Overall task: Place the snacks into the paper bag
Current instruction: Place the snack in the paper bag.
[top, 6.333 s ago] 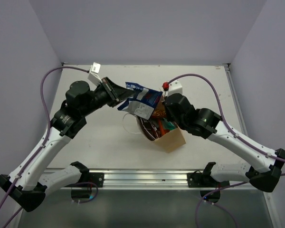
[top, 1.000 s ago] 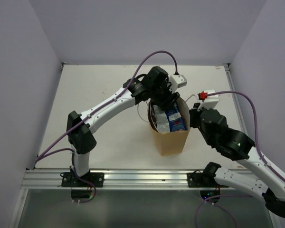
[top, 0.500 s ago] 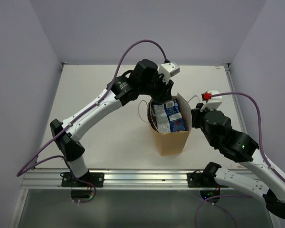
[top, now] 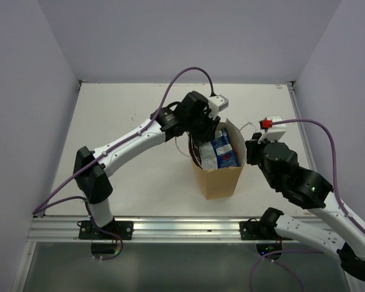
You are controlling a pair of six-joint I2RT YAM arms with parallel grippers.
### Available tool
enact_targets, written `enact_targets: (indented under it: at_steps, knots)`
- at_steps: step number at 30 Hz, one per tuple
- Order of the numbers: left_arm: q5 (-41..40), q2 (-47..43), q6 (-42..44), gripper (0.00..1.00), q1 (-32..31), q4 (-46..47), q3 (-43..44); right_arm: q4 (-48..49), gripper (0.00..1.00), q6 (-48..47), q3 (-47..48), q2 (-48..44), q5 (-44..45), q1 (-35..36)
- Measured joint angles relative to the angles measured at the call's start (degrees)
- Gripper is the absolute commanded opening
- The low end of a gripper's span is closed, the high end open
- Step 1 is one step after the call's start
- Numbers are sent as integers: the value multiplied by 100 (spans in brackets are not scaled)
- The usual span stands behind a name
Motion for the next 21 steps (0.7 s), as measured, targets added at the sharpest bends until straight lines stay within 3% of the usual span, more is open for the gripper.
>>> enact_targets:
  at_steps: [6, 11, 18, 21]
  knots:
    - [50, 72, -2, 40, -35, 63, 63, -131, 10, -2, 0, -157, 42, 0]
    - [205, 129, 9, 51, -61, -31, 560, -173, 11, -42, 26, -280, 153, 0]
    - [249, 24, 26, 62, -61, -55, 1266, -293, 22, -177, 205, -570, 372, 0]
    - [57, -188, 72, 74, -61, -85, 1362, -393, 27, -249, 278, -754, 509, 0]
